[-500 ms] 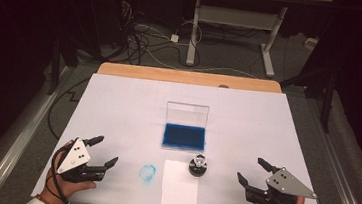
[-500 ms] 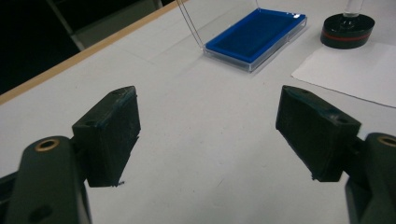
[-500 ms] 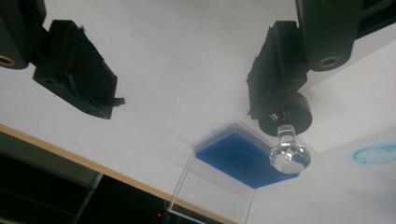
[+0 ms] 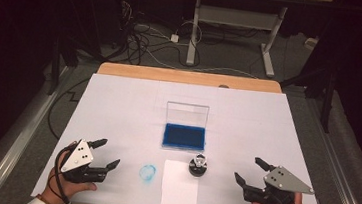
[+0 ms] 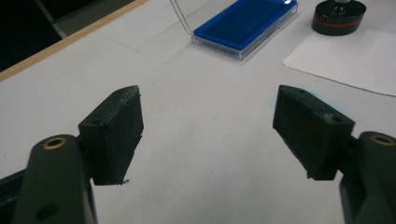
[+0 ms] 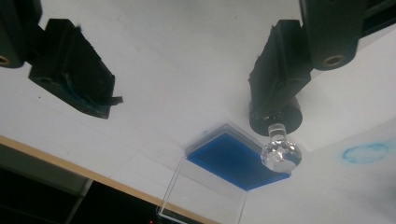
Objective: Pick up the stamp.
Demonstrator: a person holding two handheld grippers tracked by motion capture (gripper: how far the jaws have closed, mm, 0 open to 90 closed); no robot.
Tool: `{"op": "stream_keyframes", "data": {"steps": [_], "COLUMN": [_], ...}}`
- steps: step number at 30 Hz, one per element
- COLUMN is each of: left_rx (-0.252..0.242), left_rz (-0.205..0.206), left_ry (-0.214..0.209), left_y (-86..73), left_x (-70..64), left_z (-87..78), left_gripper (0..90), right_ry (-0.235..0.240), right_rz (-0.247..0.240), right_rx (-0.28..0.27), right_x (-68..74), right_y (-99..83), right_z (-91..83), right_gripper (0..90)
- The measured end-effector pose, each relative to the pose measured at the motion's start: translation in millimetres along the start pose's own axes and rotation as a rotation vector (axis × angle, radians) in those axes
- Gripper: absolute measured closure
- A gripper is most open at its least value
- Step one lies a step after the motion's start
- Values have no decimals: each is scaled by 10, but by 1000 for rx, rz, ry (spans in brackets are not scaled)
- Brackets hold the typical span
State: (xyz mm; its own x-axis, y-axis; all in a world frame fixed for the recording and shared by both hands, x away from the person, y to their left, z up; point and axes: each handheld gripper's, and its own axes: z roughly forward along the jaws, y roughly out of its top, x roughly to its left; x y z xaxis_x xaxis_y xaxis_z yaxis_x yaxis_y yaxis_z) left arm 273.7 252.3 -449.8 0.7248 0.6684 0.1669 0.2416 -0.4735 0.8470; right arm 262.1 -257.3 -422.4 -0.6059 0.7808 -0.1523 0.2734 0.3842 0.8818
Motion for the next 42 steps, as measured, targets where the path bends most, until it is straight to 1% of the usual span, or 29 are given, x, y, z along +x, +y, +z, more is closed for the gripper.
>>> {"op": "stream_keyframes", "data": {"steps": [1,2,5,8,9,11,13,14,18,19,20,21,22,24,25,26,27,28,30,31,32,33,34,36,37,38,40,41,42], "left_rx": [0,2,11,25,30,35,36,44,62,62,67,73,76,81,81,81,81,81,82,80,83,84,84,88,88,90,93,95,99], "left_rz": [0,-1,-1,-4,-8,-16,-18,-15,-14,-14,-14,-9,-12,-15,-15,-18,-20,-20,-18,-21,-19,-19,-20,-18,-17,-16,-13,-12,-10], "left_ry": [0,-6,-7,-10,-9,-9,-12,-6,1,1,-1,4,5,7,7,6,4,4,4,-1,0,-1,-5,-7,-10,-13,-16,-17,-18], "left_y": [0,5,10,4,1,-8,-14,-14,-20,-20,-23,-26,-29,-37,-37,-44,-45,-45,-48,-54,-55,-56,-57,-57,-57,-56,-54,-53,-51], "left_x": [0,-8,-16,-15,-13,-11,-13,-17,-21,-21,-24,-27,-25,-17,-17,-11,-8,-8,-6,-2,0,0,1,-1,-4,-9,-15,-17,-20], "left_z": [0,1,15,38,46,56,59,63,83,83,87,84,84,79,79,72,65,65,57,52,53,53,54,59,62,67,76,83,91], "left_gripper": [235,235,235,235,235,235,235,236,235,235,235,235,235,235,235,235,235,235,235,235,235,235,235,235,235,235,235,235,235], "right_ry": [24,34,57,83,100,128,176,183,225,225,236,251,262,251,256,247,236,243,244,251,264,275,266,281,278,273,292,290,293], "right_rz": [10,16,7,-6,-9,-9,-10,-25,-49,-49,-63,-66,-71,-84,-89,-95,-85,-73,-83,-78,-69,-86,-86,-89,-89,-88,-87,-88,-91], "right_rx": [4,5,5,21,29,51,82,96,130,130,160,169,194,228,250,274,281,283,304,297,304,315,312,307,302,296,293,295,295], "right_x": [0,3,20,41,48,75,113,138,240,240,305,330,364,427,444,456,463,457,458,457,460,464,476,477,480,481,480,484,491], "right_y": [15,34,93,155,180,233,279,301,401,401,459,477,499,527,534,536,535,533,532,530,529,526,524,523,523,524,522,521,521], "right_z": [15,30,80,162,198,275,361,402,584,584,698,737,790,891,944,995,1040,1079,1143,1165,1180,1200,1207,1219,1219,1217,1216,1218,1220], "right_gripper": [209,205,202,190,179,168,169,169,180,180,213,220,230,237,262,273,270,278,305,315,358,367,382,444,448,484,539,562,563]}}
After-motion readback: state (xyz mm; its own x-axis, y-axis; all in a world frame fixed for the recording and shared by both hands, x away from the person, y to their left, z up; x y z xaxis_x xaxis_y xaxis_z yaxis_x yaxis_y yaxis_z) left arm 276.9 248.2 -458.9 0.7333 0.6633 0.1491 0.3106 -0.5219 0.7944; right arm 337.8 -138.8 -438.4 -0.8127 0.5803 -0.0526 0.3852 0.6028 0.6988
